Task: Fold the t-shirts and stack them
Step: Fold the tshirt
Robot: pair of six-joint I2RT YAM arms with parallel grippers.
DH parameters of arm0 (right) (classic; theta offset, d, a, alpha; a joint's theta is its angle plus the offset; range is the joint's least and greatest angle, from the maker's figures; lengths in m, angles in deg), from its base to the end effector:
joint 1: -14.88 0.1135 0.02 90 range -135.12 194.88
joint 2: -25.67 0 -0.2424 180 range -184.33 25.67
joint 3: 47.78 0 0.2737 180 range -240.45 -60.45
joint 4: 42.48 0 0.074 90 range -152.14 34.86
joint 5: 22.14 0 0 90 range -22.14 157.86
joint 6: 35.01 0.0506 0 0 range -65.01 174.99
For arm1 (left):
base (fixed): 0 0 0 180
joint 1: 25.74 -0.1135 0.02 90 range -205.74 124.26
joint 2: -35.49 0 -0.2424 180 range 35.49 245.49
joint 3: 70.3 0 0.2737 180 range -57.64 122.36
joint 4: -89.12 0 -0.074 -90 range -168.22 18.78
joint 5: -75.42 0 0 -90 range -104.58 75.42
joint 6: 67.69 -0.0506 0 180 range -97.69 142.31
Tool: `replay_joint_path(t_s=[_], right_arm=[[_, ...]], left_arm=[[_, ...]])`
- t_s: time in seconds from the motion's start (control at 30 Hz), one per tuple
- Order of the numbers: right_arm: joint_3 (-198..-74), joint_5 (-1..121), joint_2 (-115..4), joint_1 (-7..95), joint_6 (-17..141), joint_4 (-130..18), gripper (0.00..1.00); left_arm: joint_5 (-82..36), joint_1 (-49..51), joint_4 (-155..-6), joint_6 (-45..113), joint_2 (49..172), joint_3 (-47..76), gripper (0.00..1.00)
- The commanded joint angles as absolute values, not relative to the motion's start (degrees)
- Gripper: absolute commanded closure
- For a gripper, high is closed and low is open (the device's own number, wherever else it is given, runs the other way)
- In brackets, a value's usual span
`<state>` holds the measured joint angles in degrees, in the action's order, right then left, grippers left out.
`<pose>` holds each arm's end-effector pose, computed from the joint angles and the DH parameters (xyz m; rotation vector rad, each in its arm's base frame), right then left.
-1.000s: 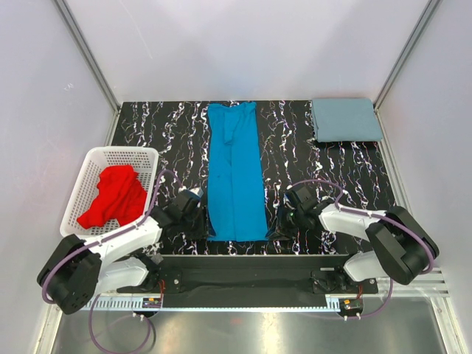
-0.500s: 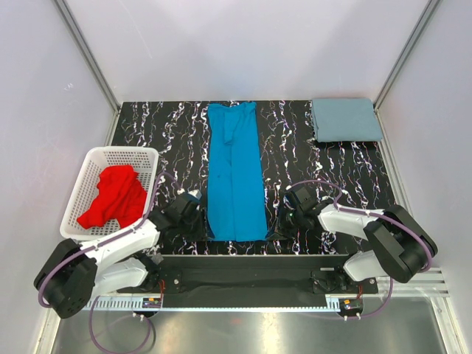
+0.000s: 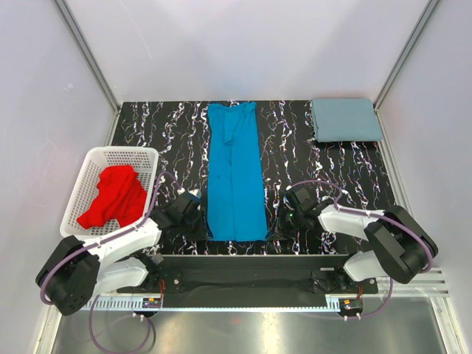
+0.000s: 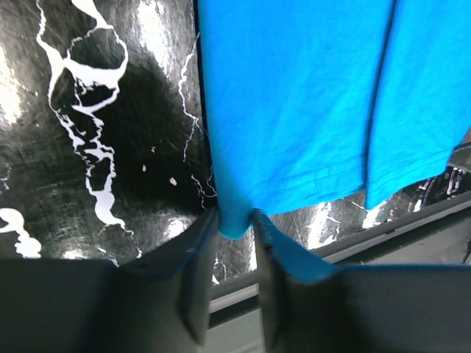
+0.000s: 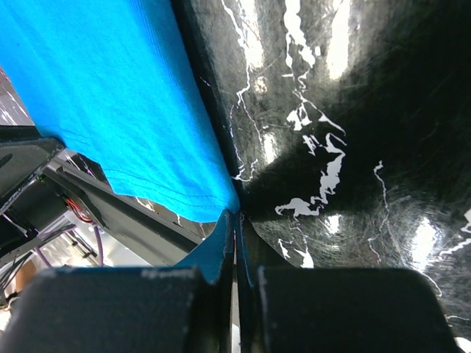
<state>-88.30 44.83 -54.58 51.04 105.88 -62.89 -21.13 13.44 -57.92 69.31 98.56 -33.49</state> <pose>0.1897 0.1632 0.0729 0.2143 2.8792 0.9552 0.1663 -0.1430 0.1018 -0.1446 2.7529 -0.6335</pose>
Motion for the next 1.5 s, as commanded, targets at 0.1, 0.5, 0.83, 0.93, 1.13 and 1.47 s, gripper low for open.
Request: replay_joint_path(t_s=[0.1,0.5,0.83,0.93,1.13,1.47], right_arm=[[-87.78,47.55,-52.47,51.97,105.35,-65.85,1.00],[-90.94,52.56,-38.77,57.22,108.07,-80.70,1.00],[-95.16,59.07,-38.49,62.86,107.64,-89.68,1.00],[-97.44,61.09,-39.98,62.86,106.32,-89.77,1.00],[-105.34,65.30,-47.10,62.86,100.26,-89.68,1.00],[-125.03,68.57,-62.64,55.93,85.95,-92.13,1.00]], left_arm=[[-20.02,13.72,-55.54,68.45,98.60,-33.38,0.98],[-25.57,22.57,-54.57,76.87,90.52,-32.76,1.00],[-20.83,29.63,-54.31,82.52,90.24,-32.85,1.00],[-21.26,26.91,-55.54,80.86,91.65,-32.41,1.00],[-23.45,19.36,-57.12,74.88,95.07,-29.25,1.00],[-27.41,3.63,-53.79,61.87,108.52,-10.74,1.00]])
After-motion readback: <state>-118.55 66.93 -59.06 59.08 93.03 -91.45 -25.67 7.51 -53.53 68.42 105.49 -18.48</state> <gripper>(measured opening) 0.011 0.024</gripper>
